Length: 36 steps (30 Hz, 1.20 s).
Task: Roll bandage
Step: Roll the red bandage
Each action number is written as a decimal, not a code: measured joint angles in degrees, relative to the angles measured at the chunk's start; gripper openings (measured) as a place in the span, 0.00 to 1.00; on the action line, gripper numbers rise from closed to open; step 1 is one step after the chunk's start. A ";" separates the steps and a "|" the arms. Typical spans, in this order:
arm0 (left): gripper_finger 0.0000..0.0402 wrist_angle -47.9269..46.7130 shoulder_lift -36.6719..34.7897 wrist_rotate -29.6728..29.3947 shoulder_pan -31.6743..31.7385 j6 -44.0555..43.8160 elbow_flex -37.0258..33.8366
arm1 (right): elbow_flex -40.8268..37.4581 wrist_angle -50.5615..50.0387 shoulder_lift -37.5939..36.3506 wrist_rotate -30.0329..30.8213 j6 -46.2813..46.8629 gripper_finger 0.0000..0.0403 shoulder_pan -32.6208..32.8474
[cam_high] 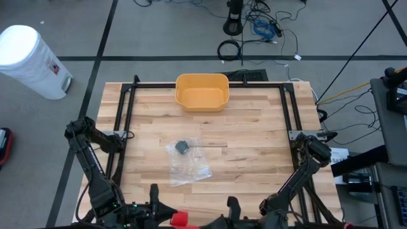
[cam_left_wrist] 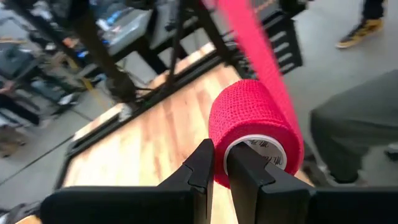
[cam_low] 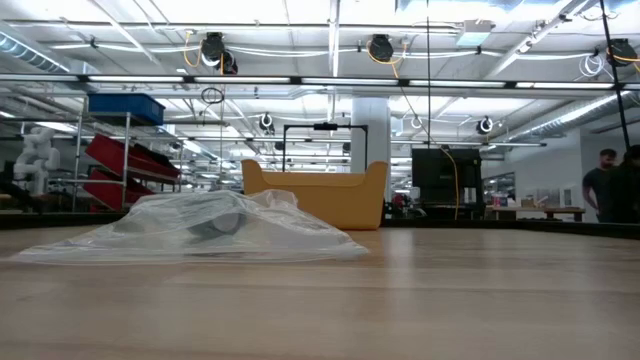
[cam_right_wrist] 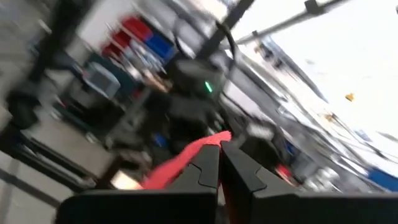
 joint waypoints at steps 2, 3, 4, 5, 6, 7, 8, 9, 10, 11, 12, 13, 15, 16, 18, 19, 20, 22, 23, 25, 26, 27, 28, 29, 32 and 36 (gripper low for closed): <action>0.10 -0.01 0.00 1.30 -0.07 0.00 0.00 | 0.00 -1.51 0.00 2.07 -0.16 0.00 -0.57; 0.10 -0.04 0.00 1.55 -0.17 0.00 0.00 | 0.00 -2.06 0.00 2.80 -0.17 0.00 -0.83; 0.10 -0.09 0.00 1.87 -0.18 0.06 0.00 | 0.00 -2.37 0.00 3.64 -0.18 0.00 -1.01; 0.10 -0.27 0.00 2.35 -0.22 0.24 0.00 | 0.00 -2.63 0.00 4.36 -0.18 0.00 -1.16; 0.10 -0.40 0.00 2.84 -0.32 0.51 0.00 | 0.00 -2.99 0.00 5.08 -0.18 0.00 -1.23; 0.10 -0.40 0.00 3.03 -0.48 0.53 0.00 | 0.02 -3.54 0.00 5.97 -0.18 0.00 -1.26; 0.10 -0.40 0.00 3.15 -0.57 0.52 0.00 | 0.02 -3.95 0.00 7.10 -0.49 0.00 -1.34; 0.10 -0.40 0.00 3.29 -0.61 0.52 0.00 | 0.02 -4.13 0.00 8.20 -0.99 0.00 -1.41; 0.10 -0.40 0.00 3.47 -0.61 0.52 0.00 | 0.02 -4.34 0.00 9.38 -1.31 0.00 -1.45; 0.10 -0.40 0.00 3.52 -0.70 0.52 0.00 | 0.02 -4.72 0.00 10.25 -1.44 0.00 -1.51; 0.10 -0.44 0.00 3.51 -0.93 0.55 0.00 | 0.02 -4.87 0.00 11.08 -1.54 0.00 -1.54; 0.10 -0.43 0.00 3.50 -1.08 0.52 0.00 | 0.02 -5.23 0.00 11.89 -1.83 0.00 -1.54; 0.10 -0.35 0.00 3.49 -1.32 0.62 0.00 | 0.02 -5.79 0.00 13.70 -2.54 0.00 -1.61; 0.10 -0.38 0.00 3.50 -1.51 0.72 0.00 | 0.02 -6.42 0.00 14.69 -2.79 0.00 -1.71; 0.10 -0.04 0.00 3.47 -1.97 1.68 0.00 | 0.02 -8.86 0.00 15.85 -2.24 0.00 -2.07; 0.10 0.30 0.00 3.49 -2.13 2.02 0.00 | 0.02 -10.42 0.00 15.78 -1.16 0.00 -2.36; 0.10 0.52 0.00 3.47 -2.32 2.48 0.00 | 0.02 -12.11 0.00 15.54 0.31 0.00 -2.76; 0.10 1.42 0.00 3.33 -2.84 3.72 0.00 | 0.02 -14.72 0.02 14.86 3.51 0.00 -3.67; 0.10 1.74 0.00 2.85 -3.18 4.44 0.00 | 0.02 -16.23 0.02 14.11 5.28 0.00 -4.06; 0.10 2.22 0.00 1.64 -3.89 5.41 0.00 | 0.02 -19.03 0.02 13.14 8.66 0.00 -4.68; 0.10 2.58 0.00 1.13 -4.28 6.13 0.00 | 0.02 -20.09 0.02 12.53 10.15 0.00 -4.88; 0.10 2.97 0.00 0.82 -4.63 6.72 0.00 | 0.02 -20.80 0.02 12.27 11.43 0.00 -5.02; 0.10 3.66 0.00 0.59 -4.98 7.77 0.00 | 0.02 -21.33 0.02 12.24 12.51 0.00 -5.14; 0.10 4.66 0.00 0.45 -5.34 8.93 0.00 | 0.02 -21.99 0.02 12.20 13.64 0.00 -5.25; 0.10 7.76 0.00 0.14 -6.23 12.03 0.00 | 0.02 -23.62 0.02 10.03 16.34 0.00 -5.72; 0.10 10.84 0.00 -1.55 -7.17 15.64 0.00 | 0.02 -23.61 0.02 5.68 18.40 0.00 -6.14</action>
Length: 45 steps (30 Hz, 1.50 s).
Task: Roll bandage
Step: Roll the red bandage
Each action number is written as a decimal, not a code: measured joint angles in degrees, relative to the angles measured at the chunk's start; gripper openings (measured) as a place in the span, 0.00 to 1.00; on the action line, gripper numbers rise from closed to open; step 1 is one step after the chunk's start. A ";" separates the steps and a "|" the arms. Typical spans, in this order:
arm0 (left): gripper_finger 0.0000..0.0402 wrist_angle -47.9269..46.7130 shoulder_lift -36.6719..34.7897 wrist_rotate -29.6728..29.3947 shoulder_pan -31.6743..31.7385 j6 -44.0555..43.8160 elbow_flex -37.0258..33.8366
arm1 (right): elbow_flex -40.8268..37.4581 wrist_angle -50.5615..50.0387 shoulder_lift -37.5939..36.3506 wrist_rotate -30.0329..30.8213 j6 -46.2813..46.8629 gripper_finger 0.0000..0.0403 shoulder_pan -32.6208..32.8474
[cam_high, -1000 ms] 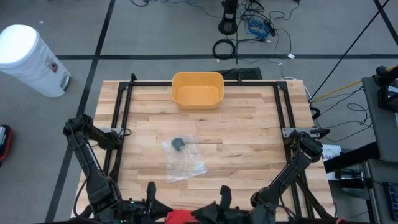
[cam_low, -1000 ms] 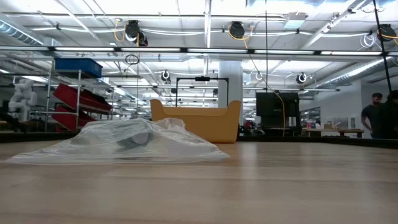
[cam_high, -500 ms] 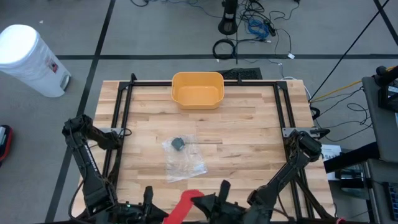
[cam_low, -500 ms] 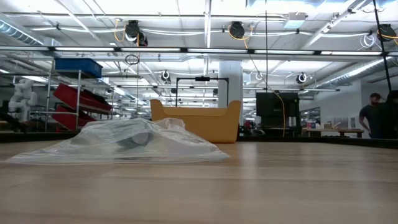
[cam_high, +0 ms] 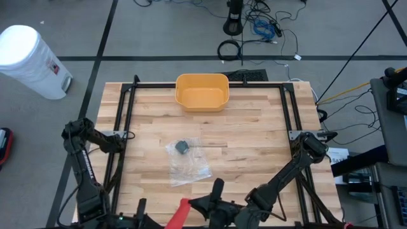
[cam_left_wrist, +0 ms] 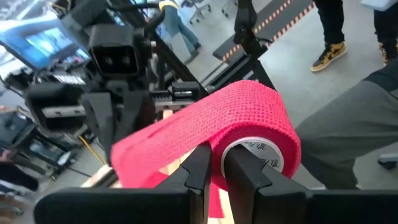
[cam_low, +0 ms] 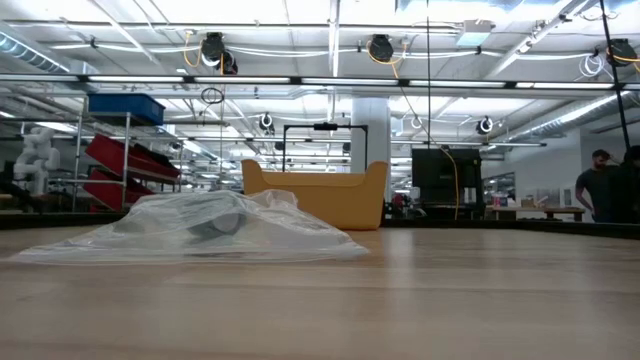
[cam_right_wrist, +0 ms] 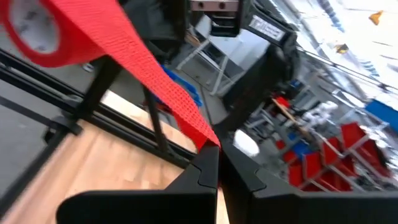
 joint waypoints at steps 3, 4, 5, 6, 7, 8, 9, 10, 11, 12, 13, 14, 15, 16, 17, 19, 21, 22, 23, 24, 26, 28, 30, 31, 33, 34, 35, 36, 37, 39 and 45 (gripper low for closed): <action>0.10 2.08 0.00 -0.03 -0.18 2.29 0.00 | 0.00 -0.17 0.00 -2.23 1.46 0.01 -0.32; 0.10 2.84 0.00 0.00 -0.18 2.81 0.00 | 0.00 -0.06 0.00 -2.49 1.61 0.03 -0.38; 0.10 3.52 0.00 -0.01 -0.17 3.15 0.00 | 0.00 -0.06 0.00 -2.51 1.66 0.05 -0.52; 0.10 4.02 0.00 0.01 -0.17 3.56 0.00 | 0.00 -0.09 0.00 -2.52 1.68 0.07 -0.63; 0.10 4.45 0.00 0.01 -0.17 3.99 0.00 | 0.00 -0.12 0.00 -2.52 1.88 0.10 -0.66; 0.10 4.65 0.00 0.01 -0.17 3.99 0.00 | 0.00 -0.12 0.00 -2.52 2.27 0.13 -0.73; 0.10 4.84 0.00 0.01 -0.17 4.01 0.00 | 0.00 -0.10 0.00 -2.49 2.66 0.16 -0.78; 0.10 5.04 0.02 0.01 -0.15 4.05 0.00 | 0.00 -0.07 0.00 -2.41 2.92 0.19 -0.75; 0.10 5.19 0.00 0.01 -0.15 4.16 0.00 | 0.00 0.03 0.00 -2.21 2.95 0.22 -0.71; 0.10 5.41 0.00 0.00 -0.15 4.44 0.00 | 0.00 0.03 0.00 -2.00 2.95 0.24 -0.71; 0.10 5.53 0.00 -0.03 -0.15 4.86 0.00 | 0.00 0.03 0.00 -1.99 2.95 0.26 -0.61; 0.10 5.77 0.00 -0.17 -0.15 5.82 0.00 | 0.00 0.04 0.00 -1.96 2.95 0.28 -0.41; 0.10 6.39 0.00 -0.32 -0.15 6.82 0.00 | 0.00 0.04 0.00 -1.89 2.95 0.30 -0.17; 0.10 7.22 0.00 -0.46 -0.15 7.71 0.00 | 0.00 0.05 0.00 -1.46 2.94 0.31 0.07; 0.10 8.04 0.00 -0.59 -0.10 8.79 0.00 | 0.00 0.05 0.00 -0.59 2.84 0.32 0.39; 0.10 10.00 0.00 -0.71 0.03 11.22 0.00 | 0.00 -0.19 0.00 1.99 2.47 0.34 1.10; 0.10 11.83 0.00 -0.73 0.03 13.20 0.00 | 0.00 -0.47 0.00 4.26 1.78 0.34 1.75; 0.10 12.56 0.00 -0.78 0.03 14.05 0.00 | 0.00 -0.49 0.00 5.05 1.30 0.34 2.10; 0.10 13.16 0.00 -0.96 0.05 14.72 0.00 | 0.00 -0.49 0.00 5.49 1.03 0.34 2.38; 0.10 13.37 0.00 -1.11 0.03 14.97 0.00 | 0.00 -0.46 0.00 5.54 0.80 0.35 2.60; 0.10 13.36 0.00 -2.18 0.03 15.06 0.00 | 0.00 -0.41 0.00 5.55 0.85 0.35 2.91; 0.10 13.47 0.00 -4.41 0.03 15.60 0.00 | 0.00 -0.41 0.00 5.55 1.65 0.35 3.03; 0.10 14.30 0.00 -6.46 0.03 16.20 0.00 | 0.00 -0.55 0.00 5.45 2.79 0.35 3.09; 0.10 14.56 0.00 -6.90 0.11 16.21 0.00 | 0.00 -1.05 0.00 5.24 3.31 0.35 3.09; 0.10 14.99 0.00 -7.06 0.45 16.21 0.00 | 0.00 -2.44 0.00 5.10 3.94 0.35 3.07; 0.10 15.03 0.00 -7.07 0.52 16.22 0.00 | -0.02 -3.04 0.00 5.11 4.13 0.35 3.08; 0.10 15.29 0.00 -7.05 0.72 16.32 0.00 | -0.02 -3.23 0.00 5.09 4.18 0.35 3.23; 0.10 15.44 0.00 -7.05 0.92 16.33 0.00 | -0.02 -3.20 0.00 5.10 4.16 0.35 3.35; 0.10 15.59 0.00 -7.07 1.18 16.30 0.00 | -0.02 -3.09 0.00 5.11 4.12 0.35 3.45; 0.10 15.70 0.00 -7.05 1.76 16.10 0.00 | -0.02 -2.97 0.00 5.09 3.77 0.35 3.57; 0.10 15.55 0.00 -7.07 3.18 14.11 0.00 | -0.02 0.43 0.00 1.17 0.59 0.35 3.57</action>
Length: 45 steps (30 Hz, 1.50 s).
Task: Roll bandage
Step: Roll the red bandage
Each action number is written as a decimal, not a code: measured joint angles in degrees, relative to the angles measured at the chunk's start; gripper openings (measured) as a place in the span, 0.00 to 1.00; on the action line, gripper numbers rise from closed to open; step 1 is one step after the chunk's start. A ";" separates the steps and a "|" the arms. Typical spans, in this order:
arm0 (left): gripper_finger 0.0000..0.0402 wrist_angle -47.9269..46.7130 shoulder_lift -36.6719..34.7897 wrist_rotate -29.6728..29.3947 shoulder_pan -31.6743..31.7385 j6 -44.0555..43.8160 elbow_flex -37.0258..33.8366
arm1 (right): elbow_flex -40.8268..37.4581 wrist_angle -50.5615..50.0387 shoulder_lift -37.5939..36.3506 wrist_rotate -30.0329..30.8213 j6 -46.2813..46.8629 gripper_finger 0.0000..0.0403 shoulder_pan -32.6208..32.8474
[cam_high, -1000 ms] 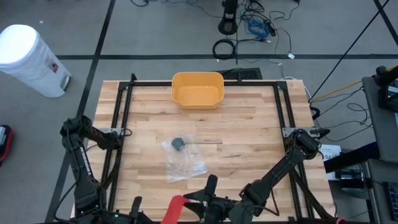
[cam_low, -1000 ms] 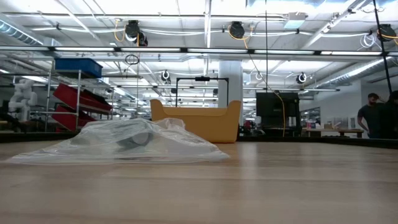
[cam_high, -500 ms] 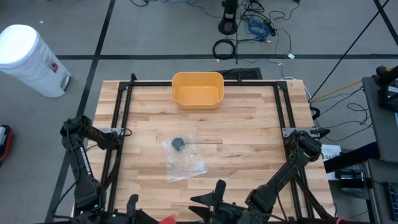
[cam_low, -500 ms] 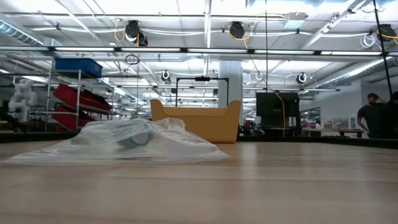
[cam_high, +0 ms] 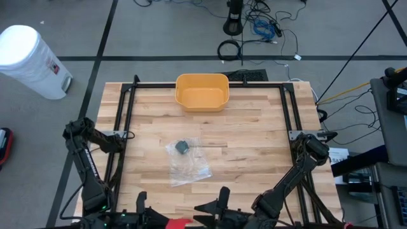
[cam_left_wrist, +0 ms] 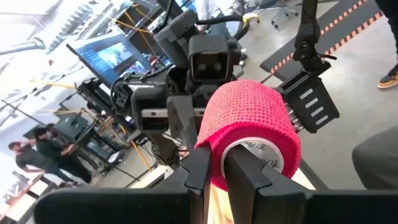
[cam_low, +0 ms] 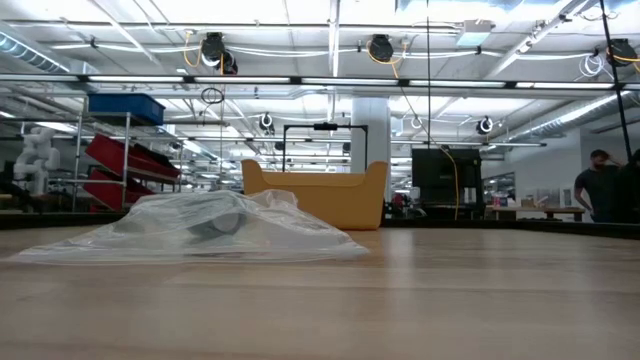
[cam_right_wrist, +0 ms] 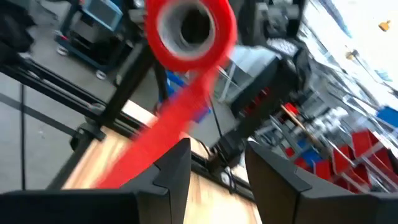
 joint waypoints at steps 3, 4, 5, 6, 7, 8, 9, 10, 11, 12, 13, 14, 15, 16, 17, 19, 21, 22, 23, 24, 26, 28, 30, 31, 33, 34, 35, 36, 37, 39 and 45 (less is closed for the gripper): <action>0.10 -0.17 0.00 0.02 0.19 -1.07 0.00 | -0.02 2.87 0.00 -2.21 -1.68 0.35 -0.02; 0.10 -0.17 0.00 0.02 0.19 -1.10 0.00 | -0.02 3.42 0.00 -2.23 -2.12 0.35 0.00; 0.10 -0.16 0.00 0.02 0.19 -1.19 0.00 | -0.02 3.53 0.00 -2.26 -2.27 0.35 -0.02; 0.10 -0.17 0.00 0.02 0.19 -1.22 0.00 | -0.02 3.49 0.00 -2.27 -2.32 0.35 -0.02; 0.10 -0.17 0.00 0.02 0.19 -1.20 0.00 | -0.02 3.38 0.00 -2.28 -2.39 0.35 0.00; 0.10 -0.16 0.00 0.02 0.19 -1.20 0.00 | -0.02 3.34 0.00 -2.30 -2.40 0.35 -0.01; 0.10 -0.12 0.00 0.02 0.19 -1.20 0.00 | -0.02 3.38 0.00 -2.36 -2.34 0.35 -0.02; 0.10 -0.03 0.00 0.02 0.19 -1.20 0.00 | -0.02 3.39 0.00 -2.75 -2.08 0.35 -0.10; 0.10 0.03 0.00 0.02 0.19 -1.22 0.00 | -0.02 3.37 0.00 -3.73 -1.51 0.35 -0.26; 0.10 0.03 0.00 0.02 0.19 -1.24 0.00 | -0.02 3.22 0.00 -4.83 -0.02 0.35 -0.48; 0.10 0.04 0.00 0.02 0.19 -1.24 0.00 | -0.02 3.05 0.00 -6.07 2.29 0.35 -0.84; 0.10 0.07 0.00 0.02 0.19 -1.24 0.00 | -0.02 2.96 0.00 -7.72 5.67 0.35 -1.26; 0.10 0.13 0.00 0.02 0.19 -1.27 0.00 | -0.02 2.67 0.00 -9.38 9.32 0.35 -1.70; 0.10 0.15 0.00 0.01 0.19 -1.63 0.00 | -0.02 2.15 0.03 -10.99 12.65 0.35 -2.14; 0.10 0.16 0.00 0.00 0.19 -2.27 0.00 | -0.01 1.76 0.21 -11.94 15.10 0.35 -2.47; 0.10 0.17 0.00 -0.16 0.19 -2.75 0.00 | -0.02 0.52 0.48 -11.19 16.72 0.35 -2.79; 0.10 0.16 0.00 -0.24 0.19 -2.75 0.00 | -0.02 0.43 0.70 -8.42 16.76 0.35 -2.69; 0.10 0.14 0.00 -0.24 0.19 -2.81 0.00 | -0.02 0.60 0.70 -6.64 16.57 0.35 -2.61; 0.10 0.13 0.00 -0.24 0.19 -3.22 0.00 | -0.02 0.86 0.70 -5.14 16.53 0.35 -2.47; 0.10 0.11 0.00 -0.28 0.19 -3.76 0.00 | -0.02 0.86 0.70 -4.42 16.84 0.35 -2.38; 0.10 0.07 0.00 -0.31 0.19 -4.08 0.00 | -0.02 0.73 0.70 -5.09 17.83 0.35 -2.29; 0.10 0.07 0.00 -0.34 0.21 -4.13 0.00 | -0.02 0.53 0.70 -6.07 19.02 0.35 -2.38; 0.10 0.07 0.00 -0.35 0.19 -4.16 0.00 | -0.02 0.14 0.70 -8.40 20.39 0.35 -2.60; 0.10 0.07 0.00 -0.35 0.19 -4.19 0.00 | -0.02 -0.29 0.70 -10.06 21.17 0.35 -2.80; 0.10 0.09 0.00 -0.35 0.26 -4.19 0.00 | -0.02 -0.97 0.70 -13.48 22.80 0.35 -3.40; 0.10 0.09 0.00 -0.35 0.38 -4.19 0.00 | -0.02 -1.04 0.70 -14.88 23.45 0.35 -3.79; 0.10 0.09 0.00 -0.35 0.50 -4.22 0.00 | -0.02 -1.04 0.72 -15.76 23.86 0.35 -4.19; 0.10 0.09 0.00 -0.35 0.59 -4.26 0.00 | -0.01 -0.73 0.98 -16.50 24.15 0.35 -4.62; 0.10 0.09 0.00 -0.35 0.61 -4.26 0.00 | 0.00 -0.53 1.17 -17.00 24.13 0.35 -4.98; 0.10 0.11 0.00 -0.36 0.71 -4.26 0.00 | -0.02 -1.38 1.39 -17.11 23.60 0.35 -5.56; 0.10 0.14 0.00 -0.35 1.09 -4.28 0.00 | -0.02 0.86 1.38 -16.80 23.06 0.35 -6.19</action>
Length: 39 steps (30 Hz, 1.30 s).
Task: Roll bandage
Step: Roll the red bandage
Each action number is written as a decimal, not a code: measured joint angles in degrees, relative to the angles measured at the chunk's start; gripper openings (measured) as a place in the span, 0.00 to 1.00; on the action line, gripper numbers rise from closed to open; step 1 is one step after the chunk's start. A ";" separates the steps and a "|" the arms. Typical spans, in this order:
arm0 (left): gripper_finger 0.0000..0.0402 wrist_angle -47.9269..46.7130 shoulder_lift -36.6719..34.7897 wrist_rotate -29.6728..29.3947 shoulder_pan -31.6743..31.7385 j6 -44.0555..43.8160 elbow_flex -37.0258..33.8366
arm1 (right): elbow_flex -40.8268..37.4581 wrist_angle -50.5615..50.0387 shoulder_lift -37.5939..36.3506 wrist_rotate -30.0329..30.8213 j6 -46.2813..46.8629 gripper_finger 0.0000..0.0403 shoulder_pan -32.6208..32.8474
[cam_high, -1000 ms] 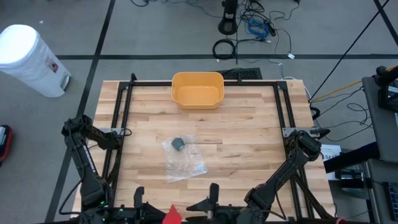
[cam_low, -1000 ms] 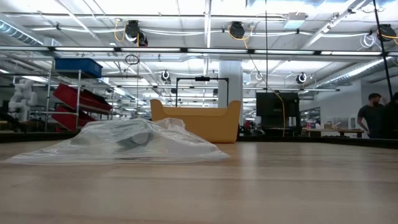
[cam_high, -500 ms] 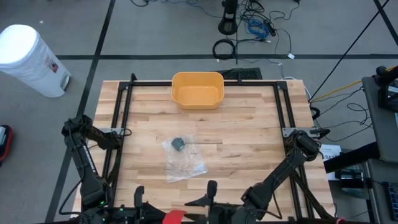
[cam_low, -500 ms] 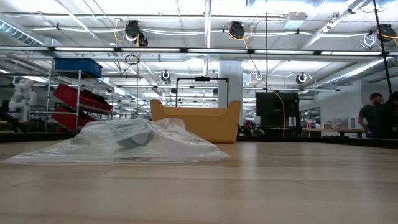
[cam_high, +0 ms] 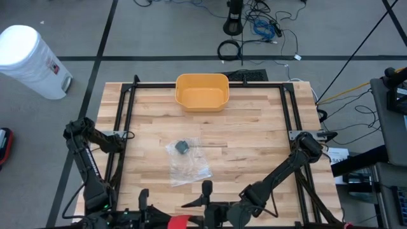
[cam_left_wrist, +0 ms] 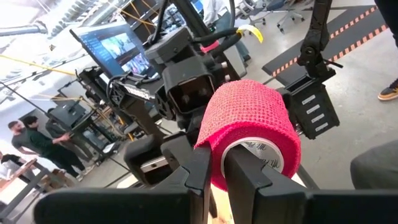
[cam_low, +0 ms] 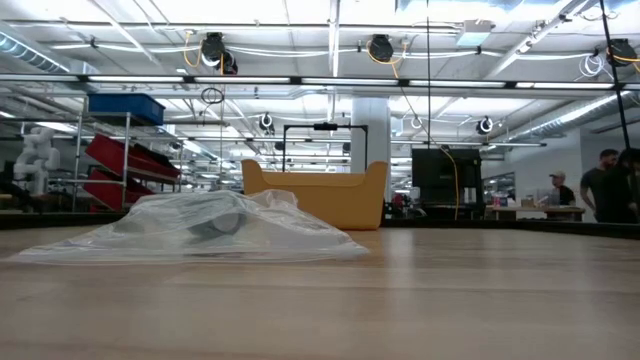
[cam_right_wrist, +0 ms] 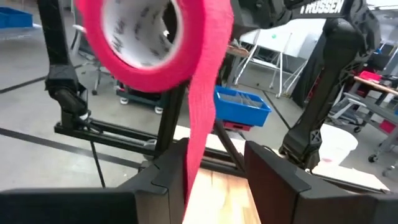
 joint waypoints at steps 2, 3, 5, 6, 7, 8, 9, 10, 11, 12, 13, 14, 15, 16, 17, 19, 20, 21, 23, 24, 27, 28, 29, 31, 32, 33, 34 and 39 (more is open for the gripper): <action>0.10 0.00 0.00 0.00 0.15 -0.06 0.00 | 0.00 -0.04 -0.02 -0.02 0.28 0.33 0.03; 0.10 0.03 0.00 0.00 0.17 -0.43 0.00 | 0.00 -0.23 -0.02 -0.05 0.49 0.32 0.06; 0.10 0.13 0.00 0.00 0.36 -1.28 0.00 | 0.02 0.31 0.48 0.01 0.66 0.28 0.07; 0.10 0.15 0.00 0.00 0.50 -1.44 0.00 | 0.02 0.63 0.83 0.17 0.33 0.25 0.05; 0.10 0.28 0.00 0.00 0.65 -1.54 0.00 | 0.02 1.32 1.25 0.13 0.20 0.22 0.05; 0.10 0.50 0.00 -0.01 0.76 -1.83 0.00 | 0.02 1.67 1.65 0.06 0.07 0.19 0.05; 0.10 0.76 0.00 -0.04 0.89 -1.99 0.00 | 0.00 2.20 1.98 0.03 -0.06 0.15 0.03; 0.10 1.05 0.00 -0.05 1.00 -2.59 0.00 | 0.00 2.51 2.21 -0.02 -0.22 0.11 0.03; 0.10 1.45 0.00 -0.07 1.11 -2.95 0.00 | 0.00 2.72 2.35 -0.02 -0.40 0.07 0.03; 0.10 1.95 0.00 -0.07 1.25 -3.02 0.00 | 0.00 2.75 2.38 -0.03 -0.57 0.04 0.03; 0.10 2.17 0.00 -0.07 1.34 -3.04 0.00 | 0.00 2.74 2.40 -0.03 -0.63 0.02 0.03; 0.10 2.24 0.00 -0.08 1.35 -3.04 0.00 | 0.00 2.74 2.40 -0.03 -0.48 0.01 0.03; 0.10 2.25 0.00 -0.09 1.40 -3.04 0.00 | 0.00 2.72 2.40 -0.03 -0.10 0.02 0.03; 0.10 2.28 0.01 -0.09 1.38 -3.04 0.00 | 0.00 2.76 2.40 -0.03 0.26 0.02 0.05; 0.10 2.50 0.00 -0.11 1.37 -3.04 0.00 | 0.00 2.96 2.40 -0.03 0.33 0.02 0.05; 0.10 3.45 0.00 -0.50 1.35 -2.99 0.00 | 0.00 3.02 2.40 -0.03 0.37 0.01 0.20; 0.10 3.68 0.00 -0.57 1.39 -2.97 0.00 | 0.00 3.01 2.40 -0.03 0.48 0.00 0.28; 0.10 3.92 0.00 -0.69 1.40 -2.97 0.00 | 0.00 3.00 2.40 -0.05 0.70 0.00 0.31; 0.10 4.54 0.00 -1.76 1.49 -2.76 0.00 | 0.00 3.00 2.40 -0.17 1.06 0.00 0.31; 0.10 4.68 0.00 -2.34 1.65 -2.69 0.00 | 0.00 3.00 2.40 -0.31 1.08 0.00 0.31; 0.10 4.70 0.00 -3.50 2.05 -2.65 0.00 | 0.00 3.00 2.40 -0.29 0.66 0.00 0.31; 0.10 4.65 0.00 -3.50 2.23 -2.64 0.00 | 0.00 3.02 2.40 -0.31 0.66 0.00 0.31; 0.10 4.63 0.00 -3.50 2.38 -2.64 0.00 | 0.00 2.99 2.40 -0.29 0.63 0.00 0.31; 0.10 4.63 0.00 -3.52 2.57 -2.67 0.00 | 0.00 2.97 2.43 -0.31 0.53 0.00 0.31; 0.10 4.65 0.00 -3.52 2.58 -2.67 0.00 | 0.00 2.98 2.43 -0.29 0.39 0.00 0.31; 0.10 4.65 0.00 -3.52 2.57 -2.67 0.00 | 0.00 2.95 2.43 -0.29 -0.06 0.00 0.31; 0.10 4.63 0.00 -3.52 2.55 -2.67 0.00 | 0.00 2.86 2.43 -0.29 -0.61 0.00 0.31; 0.10 4.66 0.00 -3.52 2.47 -2.82 0.00 | 0.00 1.81 2.43 0.08 -0.28 0.08 0.86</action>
